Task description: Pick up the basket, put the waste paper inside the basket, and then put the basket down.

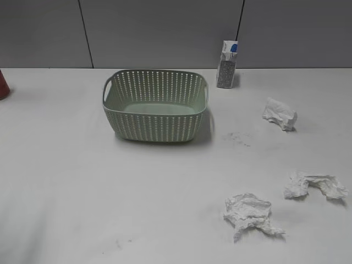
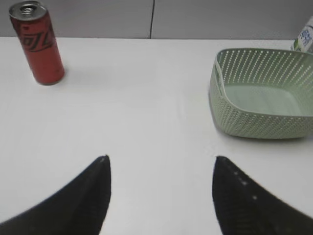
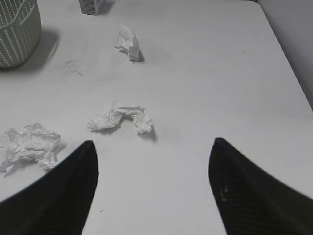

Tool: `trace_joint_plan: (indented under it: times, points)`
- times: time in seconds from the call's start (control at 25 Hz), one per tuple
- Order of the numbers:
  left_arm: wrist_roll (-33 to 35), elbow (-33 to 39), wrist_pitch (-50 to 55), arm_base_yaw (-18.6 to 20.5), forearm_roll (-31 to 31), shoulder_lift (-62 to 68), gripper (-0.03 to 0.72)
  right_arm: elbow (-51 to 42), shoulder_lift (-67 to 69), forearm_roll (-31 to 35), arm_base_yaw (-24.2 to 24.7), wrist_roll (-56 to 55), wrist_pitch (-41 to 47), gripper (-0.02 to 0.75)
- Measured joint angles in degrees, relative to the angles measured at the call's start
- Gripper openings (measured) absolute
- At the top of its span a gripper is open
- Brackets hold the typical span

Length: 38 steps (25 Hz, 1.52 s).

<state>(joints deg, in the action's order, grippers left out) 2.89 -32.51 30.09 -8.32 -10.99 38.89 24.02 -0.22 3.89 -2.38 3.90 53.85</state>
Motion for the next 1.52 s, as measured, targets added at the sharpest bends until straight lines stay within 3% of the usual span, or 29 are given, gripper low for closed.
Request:
trace_joint_plan:
  times: [0.24, 0.52, 1.04, 1.32, 1.52]
  points:
    - [0.3, -8.6, 0.1, -4.4, -0.5, 14.7, 0.505, 0.0, 0.0, 0.0, 0.0, 0.0, 0.0, 0.563]
    - [0.5, -24.7, 3.4, -11.3, -1.2, 38.3, 0.574, 0.0, 0.0, 0.0, 0.0, 0.0, 0.0, 0.563]
    - [0.2, -60.0, 16.9, -12.0, -4.4, 77.7, 0.577, 0.0, 0.0, 0.0, 0.0, 0.0, 0.0, 0.563]
    - [-1.5, -64.7, 17.6, -12.0, -4.4, 86.3, 0.574, 0.0, 0.0, 0.0, 0.0, 0.0, 0.0, 0.565]
    - [-2.9, -64.7, 17.8, -12.0, -4.4, 88.2, 0.485, 0.0, 0.0, 0.1, 0.0, 0.0, 0.0, 0.568]
